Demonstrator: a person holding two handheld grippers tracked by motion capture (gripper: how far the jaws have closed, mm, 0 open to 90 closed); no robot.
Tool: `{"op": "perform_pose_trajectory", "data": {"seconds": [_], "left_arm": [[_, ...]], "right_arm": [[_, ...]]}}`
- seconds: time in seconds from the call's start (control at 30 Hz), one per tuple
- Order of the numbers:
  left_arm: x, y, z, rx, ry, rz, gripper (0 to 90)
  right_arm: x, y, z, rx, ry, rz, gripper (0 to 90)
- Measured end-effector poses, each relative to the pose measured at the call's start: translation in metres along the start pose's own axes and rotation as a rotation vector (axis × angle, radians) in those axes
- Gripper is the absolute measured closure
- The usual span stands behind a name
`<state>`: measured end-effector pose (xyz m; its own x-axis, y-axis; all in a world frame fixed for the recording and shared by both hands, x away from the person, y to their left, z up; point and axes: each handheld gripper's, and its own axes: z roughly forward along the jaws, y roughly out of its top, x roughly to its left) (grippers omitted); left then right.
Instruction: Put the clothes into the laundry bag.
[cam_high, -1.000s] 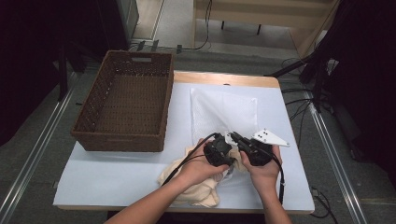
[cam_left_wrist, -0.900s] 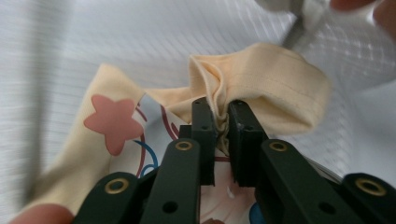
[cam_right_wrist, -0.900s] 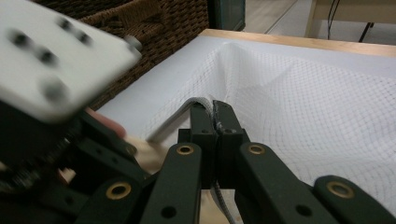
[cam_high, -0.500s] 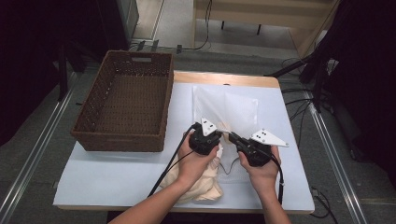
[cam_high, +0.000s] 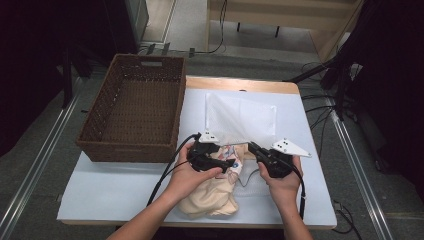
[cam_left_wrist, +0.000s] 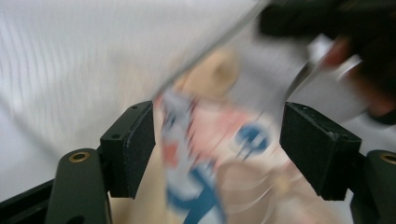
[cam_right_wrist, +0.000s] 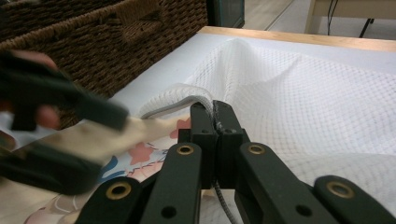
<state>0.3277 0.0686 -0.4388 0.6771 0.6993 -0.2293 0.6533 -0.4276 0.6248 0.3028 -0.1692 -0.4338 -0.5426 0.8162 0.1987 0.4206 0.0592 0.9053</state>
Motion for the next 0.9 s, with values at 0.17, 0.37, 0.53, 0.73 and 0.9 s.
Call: {"op": "perform_pose_trajectory", "data": {"seconds": [0.17, 0.37, 0.53, 0.73, 0.9], "left_arm": [[-0.001, -0.008, -0.005, 0.001, 0.133, -0.015, 20.0], [-0.005, -0.024, -0.021, -0.021, 0.197, 0.015, 17.7], [0.012, -0.048, -0.017, -0.047, 0.059, -0.085, 46.5], [0.000, -0.037, -0.039, -0.147, -0.077, -0.049, 83.7], [-0.021, -0.016, -0.045, -0.223, -0.260, 0.014, 83.9]], "right_arm": [[0.008, -0.002, 0.003, 0.017, -0.003, -0.031, 90.0], [0.003, -0.002, 0.001, 0.009, -0.011, -0.017, 90.0], [0.004, -0.003, 0.001, 0.013, -0.009, -0.017, 90.0], [0.010, -0.003, 0.003, 0.008, 0.006, -0.030, 90.0], [0.017, -0.001, 0.003, -0.001, 0.036, -0.022, 90.0]]}}
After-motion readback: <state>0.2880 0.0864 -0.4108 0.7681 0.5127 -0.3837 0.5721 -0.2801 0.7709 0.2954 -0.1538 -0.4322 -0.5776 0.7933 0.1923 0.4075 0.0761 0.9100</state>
